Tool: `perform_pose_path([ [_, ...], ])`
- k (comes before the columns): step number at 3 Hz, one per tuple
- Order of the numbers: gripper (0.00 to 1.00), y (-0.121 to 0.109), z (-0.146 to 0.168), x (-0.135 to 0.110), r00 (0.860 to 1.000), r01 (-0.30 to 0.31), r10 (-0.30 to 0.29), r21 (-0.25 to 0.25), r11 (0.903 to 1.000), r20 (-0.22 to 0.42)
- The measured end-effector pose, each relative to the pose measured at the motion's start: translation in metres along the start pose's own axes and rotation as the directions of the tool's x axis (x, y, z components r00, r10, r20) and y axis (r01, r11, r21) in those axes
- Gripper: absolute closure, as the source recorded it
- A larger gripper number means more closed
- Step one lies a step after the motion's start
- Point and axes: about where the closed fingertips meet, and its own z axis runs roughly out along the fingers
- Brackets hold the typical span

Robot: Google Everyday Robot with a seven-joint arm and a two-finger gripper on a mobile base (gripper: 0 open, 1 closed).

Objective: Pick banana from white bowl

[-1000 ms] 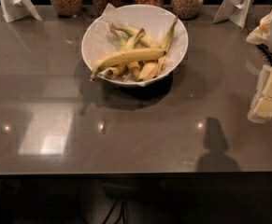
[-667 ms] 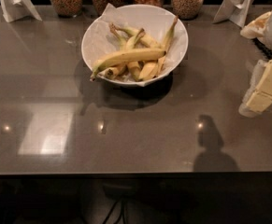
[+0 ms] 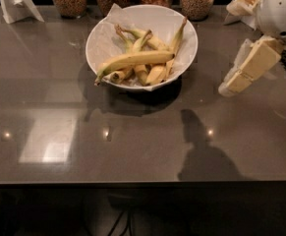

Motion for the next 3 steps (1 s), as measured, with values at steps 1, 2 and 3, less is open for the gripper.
perform_pose_path([
  [1, 0.00, -0.014, 0.020, -0.028, 0.997, 0.043, -0.044, 0.009, 0.9990, 0.063],
  [2, 0.00, -0.024, 0.042, -0.055, 0.992, 0.093, -0.093, 0.003, 0.9956, 0.084],
  [3, 0.00, -0.030, 0.067, -0.077, 0.986, 0.148, -0.147, -0.007, 0.9889, 0.079],
])
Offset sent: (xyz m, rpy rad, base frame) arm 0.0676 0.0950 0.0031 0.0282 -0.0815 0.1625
